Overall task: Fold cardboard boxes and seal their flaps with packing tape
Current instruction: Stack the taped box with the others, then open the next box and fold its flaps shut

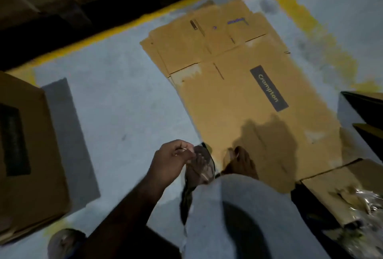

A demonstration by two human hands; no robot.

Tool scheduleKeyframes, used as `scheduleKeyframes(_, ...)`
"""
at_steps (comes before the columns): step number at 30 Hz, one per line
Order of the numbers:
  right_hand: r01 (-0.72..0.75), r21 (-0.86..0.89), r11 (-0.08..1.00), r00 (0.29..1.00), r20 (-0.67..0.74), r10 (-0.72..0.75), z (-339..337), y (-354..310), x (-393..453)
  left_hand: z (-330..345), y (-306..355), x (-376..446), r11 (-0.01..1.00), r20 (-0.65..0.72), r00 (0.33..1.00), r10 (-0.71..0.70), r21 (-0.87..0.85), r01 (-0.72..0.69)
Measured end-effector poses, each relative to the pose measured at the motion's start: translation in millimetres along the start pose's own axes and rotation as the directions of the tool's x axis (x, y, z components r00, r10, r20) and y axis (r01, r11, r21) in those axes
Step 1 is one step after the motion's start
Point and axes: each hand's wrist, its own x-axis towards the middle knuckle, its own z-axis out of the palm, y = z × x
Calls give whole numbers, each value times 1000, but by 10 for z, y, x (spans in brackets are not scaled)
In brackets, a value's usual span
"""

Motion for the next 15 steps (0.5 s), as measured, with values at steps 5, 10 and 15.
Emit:
scheduleKeyframes(5,-86,-50,995,994,69,90,187,-173,105,-38,-26,-23,1000,11,1000,0,23,0)
scheduleKeyframes(10,-37,-16,999,986,163,39,108,-142,185,-115,-39,-57,1000,2,1000,-12,11,12)
scheduleKeyframes(15,91,228,970,979,158,-129,-204,137,129,-303,-26,-203,999,30,1000,-2,-33,3)
